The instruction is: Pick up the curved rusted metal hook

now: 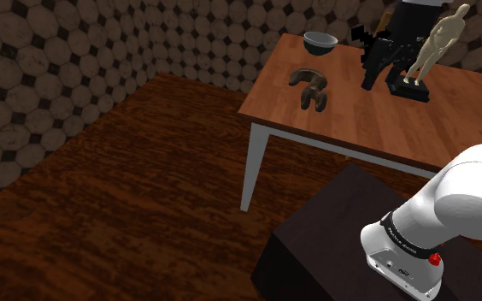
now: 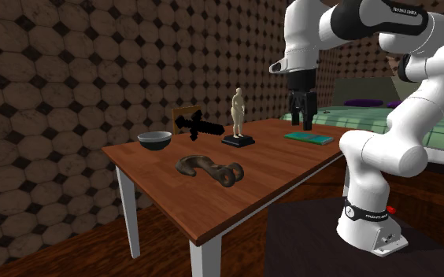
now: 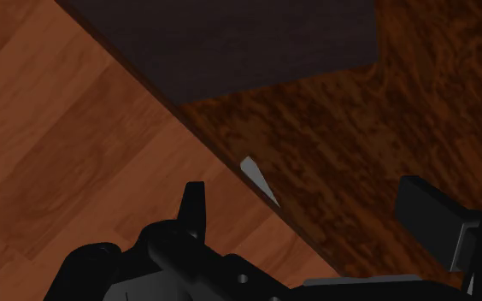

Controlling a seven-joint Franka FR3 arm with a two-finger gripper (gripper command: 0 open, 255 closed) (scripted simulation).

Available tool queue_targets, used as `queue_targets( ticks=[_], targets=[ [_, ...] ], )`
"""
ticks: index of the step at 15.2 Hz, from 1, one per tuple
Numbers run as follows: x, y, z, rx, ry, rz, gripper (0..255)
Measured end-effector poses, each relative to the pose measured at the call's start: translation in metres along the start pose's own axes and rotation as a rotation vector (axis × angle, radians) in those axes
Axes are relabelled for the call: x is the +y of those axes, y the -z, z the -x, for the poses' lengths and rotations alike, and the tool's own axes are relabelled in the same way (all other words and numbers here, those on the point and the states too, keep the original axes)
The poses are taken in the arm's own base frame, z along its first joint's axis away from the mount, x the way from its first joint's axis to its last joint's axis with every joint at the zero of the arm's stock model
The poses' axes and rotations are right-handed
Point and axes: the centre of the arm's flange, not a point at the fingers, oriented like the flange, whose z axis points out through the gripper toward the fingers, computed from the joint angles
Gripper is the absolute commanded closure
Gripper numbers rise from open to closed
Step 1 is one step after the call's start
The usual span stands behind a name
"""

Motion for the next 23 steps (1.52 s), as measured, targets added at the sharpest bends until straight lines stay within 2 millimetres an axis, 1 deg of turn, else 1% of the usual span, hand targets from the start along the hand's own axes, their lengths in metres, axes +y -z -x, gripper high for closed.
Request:
queue_targets(
  ticks=[1, 3, 5, 6, 7, 9, 11, 17, 18, 20, 23],
  targets=[
    [0.000, 0.000, 0.000, 0.000, 0.000, 0.000, 0],
    [0.002, -0.007, -0.014, -0.001, -0.034, -0.002, 0],
    [0.007, -0.015, -0.038, -0.002, -0.084, -0.005, 0],
    [0.006, -0.020, -0.046, -0.003, -0.110, -0.007, 0],
    [0.009, -0.028, -0.058, -0.004, -0.137, -0.009, 0],
    [0.017, -0.032, -0.084, -0.004, -0.193, -0.012, 0],
    [0.023, -0.043, -0.109, -0.005, -0.249, -0.016, 0],
    [0.056, -0.074, -0.174, -0.007, -0.416, -0.027, 0],
    [0.058, -0.079, -0.186, -0.007, -0.444, -0.029, 0],
    [0.070, -0.085, -0.205, -0.008, -0.500, -0.033, 0],
    [0.092, -0.100, -0.239, -0.008, -0.584, -0.038, 0]
  ],
)
